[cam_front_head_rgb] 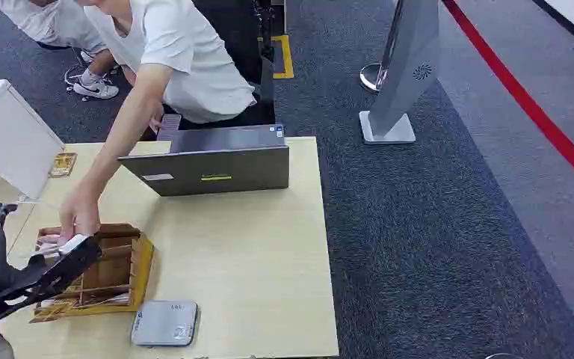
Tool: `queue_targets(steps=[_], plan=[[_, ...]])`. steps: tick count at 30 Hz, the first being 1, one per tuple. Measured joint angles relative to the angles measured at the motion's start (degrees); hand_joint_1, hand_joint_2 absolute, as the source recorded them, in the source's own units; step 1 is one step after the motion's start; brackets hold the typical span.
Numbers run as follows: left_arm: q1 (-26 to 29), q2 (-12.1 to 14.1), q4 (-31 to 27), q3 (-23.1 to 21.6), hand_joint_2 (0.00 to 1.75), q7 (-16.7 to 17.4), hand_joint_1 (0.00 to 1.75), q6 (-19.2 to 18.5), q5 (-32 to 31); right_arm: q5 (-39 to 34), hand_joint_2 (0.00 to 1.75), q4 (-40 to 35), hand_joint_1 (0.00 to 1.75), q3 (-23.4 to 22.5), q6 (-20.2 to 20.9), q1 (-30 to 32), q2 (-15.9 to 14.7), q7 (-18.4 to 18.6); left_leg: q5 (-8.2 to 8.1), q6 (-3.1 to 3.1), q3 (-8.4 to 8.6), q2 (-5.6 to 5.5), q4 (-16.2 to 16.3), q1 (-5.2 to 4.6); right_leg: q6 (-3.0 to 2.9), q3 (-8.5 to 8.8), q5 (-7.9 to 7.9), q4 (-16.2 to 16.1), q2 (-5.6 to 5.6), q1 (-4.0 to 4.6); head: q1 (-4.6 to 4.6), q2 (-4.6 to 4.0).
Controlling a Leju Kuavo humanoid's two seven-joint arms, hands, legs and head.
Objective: Pass the card to the sensor for recognition and then transmit it.
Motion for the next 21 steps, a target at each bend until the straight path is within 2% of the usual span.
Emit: queue_targets(steps=[3, 16, 18, 21], plan=[[0.01, 0.07, -0.26, -0.48, 1.75, 0.06, 1.75, -1.29, -0.28, 1.11, 1.75, 0.72, 0.0, -1.14, 0.31, -0.5, 0.0, -0.98, 0.0, 0.0, -0.01, 0.0, 0.0, 0.0, 0.0, 0.0, 0.0, 0.0, -0.01, 0.0, 0.0, 0.0], [0.23, 0.09, -0.96, -0.96, 1.75, -0.79, 1.75, -0.94, -0.21, 1.77, 1.75, 2.14, 0.0, -3.39, 0.61, -1.25, 0.02, -1.72, 0.0, 0.0, -0.02, 0.0, 0.0, 0.0, 0.0, 0.0, 0.0, 0.0, -0.01, 0.0, 0.0, 0.0], [0.37, 0.13, -1.05, -0.96, 1.75, -1.07, 1.75, -0.61, -0.06, 1.72, 1.75, 2.27, 0.0, -3.5, 0.59, -1.29, 0.02, -1.79, 0.01, 0.01, -0.02, 0.0, 0.0, 0.0, 0.0, 0.0, 0.0, 0.0, -0.01, 0.0, 0.0, 0.0], [0.84, 0.09, -1.57, -1.09, 1.75, -1.38, 1.75, 1.95, 0.05, 1.33, 1.75, 2.36, 0.0, -3.52, 0.35, -1.23, 0.02, -1.79, 0.01, 0.01, -0.02, 0.0, 0.0, 0.0, 0.0, 0.0, 0.0, 0.0, -0.01, 0.0, -0.02, 0.0]])
